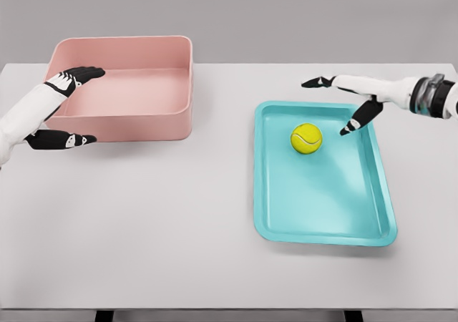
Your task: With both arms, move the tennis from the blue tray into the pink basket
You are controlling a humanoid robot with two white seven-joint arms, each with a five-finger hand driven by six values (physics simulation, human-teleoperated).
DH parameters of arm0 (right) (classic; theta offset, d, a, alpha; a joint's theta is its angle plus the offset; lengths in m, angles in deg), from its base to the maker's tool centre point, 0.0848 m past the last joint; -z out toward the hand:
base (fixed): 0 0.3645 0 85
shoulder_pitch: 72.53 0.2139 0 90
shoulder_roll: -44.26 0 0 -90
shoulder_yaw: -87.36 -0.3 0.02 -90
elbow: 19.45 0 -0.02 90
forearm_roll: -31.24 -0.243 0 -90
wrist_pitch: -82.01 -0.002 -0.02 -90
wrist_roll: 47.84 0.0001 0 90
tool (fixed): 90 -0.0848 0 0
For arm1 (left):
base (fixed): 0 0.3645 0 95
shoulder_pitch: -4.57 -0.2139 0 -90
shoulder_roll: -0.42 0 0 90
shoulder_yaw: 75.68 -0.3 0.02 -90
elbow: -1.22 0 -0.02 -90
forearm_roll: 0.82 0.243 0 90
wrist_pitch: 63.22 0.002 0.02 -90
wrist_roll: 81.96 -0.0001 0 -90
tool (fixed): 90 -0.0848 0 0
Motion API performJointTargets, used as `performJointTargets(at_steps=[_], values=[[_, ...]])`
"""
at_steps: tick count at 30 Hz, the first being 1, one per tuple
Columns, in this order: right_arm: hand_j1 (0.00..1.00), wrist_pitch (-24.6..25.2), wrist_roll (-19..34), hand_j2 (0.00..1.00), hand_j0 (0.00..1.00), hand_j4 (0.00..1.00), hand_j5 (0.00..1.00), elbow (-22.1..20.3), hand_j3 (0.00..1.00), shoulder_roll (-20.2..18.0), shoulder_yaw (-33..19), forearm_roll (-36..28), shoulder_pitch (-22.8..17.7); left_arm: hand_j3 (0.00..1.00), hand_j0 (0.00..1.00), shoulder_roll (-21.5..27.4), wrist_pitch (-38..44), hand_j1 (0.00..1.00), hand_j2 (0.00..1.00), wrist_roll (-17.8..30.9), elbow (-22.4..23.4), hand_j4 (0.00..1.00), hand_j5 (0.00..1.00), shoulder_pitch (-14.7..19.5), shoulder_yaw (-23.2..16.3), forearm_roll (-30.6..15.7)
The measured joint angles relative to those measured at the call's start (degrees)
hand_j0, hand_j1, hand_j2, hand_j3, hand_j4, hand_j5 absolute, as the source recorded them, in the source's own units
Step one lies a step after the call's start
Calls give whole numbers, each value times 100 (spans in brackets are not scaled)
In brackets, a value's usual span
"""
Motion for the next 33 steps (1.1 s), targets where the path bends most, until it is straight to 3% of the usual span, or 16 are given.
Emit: performJointTargets(at_steps=[6, 16, 33], values=[[100, -22, 0, 100, 100, 100, 100, -136, 100, -169, 325, 0, 17, 100, 100, 0, 0, 100, 100, 1, 0, 100, 100, 0, 0, -1], [100, -38, 0, 100, 100, 100, 100, 397, 100, 196, 688, 14, 44, 100, 100, 0, 0, 100, 100, 2, 0, 100, 100, -9, 0, 1], [100, 3, -1, 100, 100, 100, 100, 174, 100, 307, 781, 14, 70, 100, 100, 4, 0, 100, 100, 2, 0, 100, 100, -70, 6, -5]])
